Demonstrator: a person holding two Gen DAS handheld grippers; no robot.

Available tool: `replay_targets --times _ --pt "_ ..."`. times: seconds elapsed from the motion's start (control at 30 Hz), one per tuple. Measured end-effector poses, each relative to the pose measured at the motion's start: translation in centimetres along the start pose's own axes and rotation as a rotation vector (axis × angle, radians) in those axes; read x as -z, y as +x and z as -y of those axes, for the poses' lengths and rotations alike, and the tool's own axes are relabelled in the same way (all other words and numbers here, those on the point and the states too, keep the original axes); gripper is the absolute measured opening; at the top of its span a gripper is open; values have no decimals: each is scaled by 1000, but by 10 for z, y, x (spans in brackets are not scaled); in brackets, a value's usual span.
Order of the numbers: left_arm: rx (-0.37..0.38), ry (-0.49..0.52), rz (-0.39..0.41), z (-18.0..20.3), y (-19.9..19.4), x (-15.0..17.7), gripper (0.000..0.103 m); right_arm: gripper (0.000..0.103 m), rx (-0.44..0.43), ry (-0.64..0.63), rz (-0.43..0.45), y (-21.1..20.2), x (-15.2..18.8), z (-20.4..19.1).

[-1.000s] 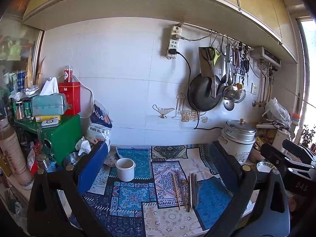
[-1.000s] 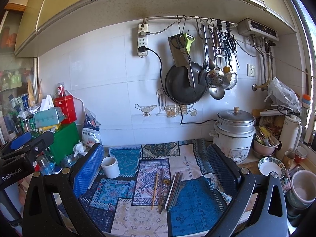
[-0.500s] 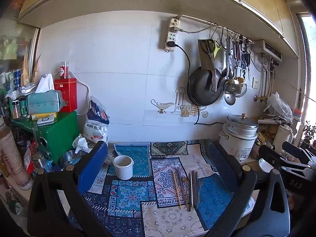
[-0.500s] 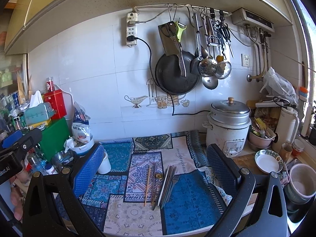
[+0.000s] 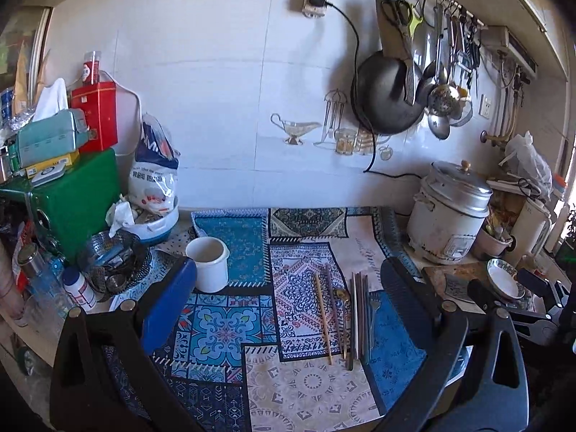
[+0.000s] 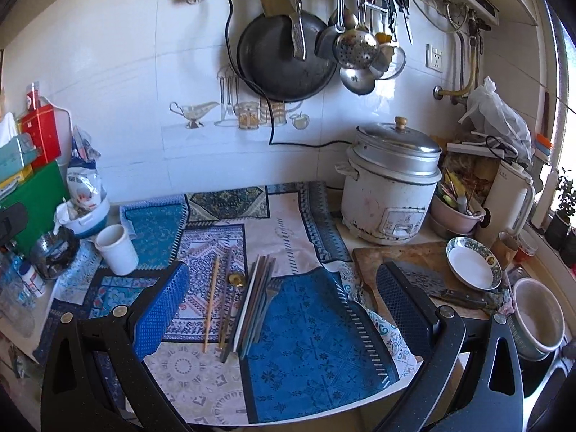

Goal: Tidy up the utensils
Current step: 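Lower the left tool to the wooden chopstick while the right tool approaches the steel fork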

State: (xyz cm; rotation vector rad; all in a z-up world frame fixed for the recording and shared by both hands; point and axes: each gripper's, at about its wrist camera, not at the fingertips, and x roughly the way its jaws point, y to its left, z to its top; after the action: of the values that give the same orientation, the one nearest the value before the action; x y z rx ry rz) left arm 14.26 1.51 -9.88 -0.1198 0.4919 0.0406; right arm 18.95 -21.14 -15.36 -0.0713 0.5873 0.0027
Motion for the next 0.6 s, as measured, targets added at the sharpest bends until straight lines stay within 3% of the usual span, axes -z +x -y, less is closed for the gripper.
replay_targets --times 0.1,0.23,0.37,0.6 --pt "-21 12 -73 2 38 9 102 103 18 -29 -69 31 6 0" --pt "-12 40 -215 8 98 24 87 101 23 -48 -166 74 11 5" --pt "-27 75 -315 15 150 41 83 93 17 -62 -256 112 14 11" --pt "-21 146 -463 33 225 64 71 74 -116 -5 -414 175 18 23"
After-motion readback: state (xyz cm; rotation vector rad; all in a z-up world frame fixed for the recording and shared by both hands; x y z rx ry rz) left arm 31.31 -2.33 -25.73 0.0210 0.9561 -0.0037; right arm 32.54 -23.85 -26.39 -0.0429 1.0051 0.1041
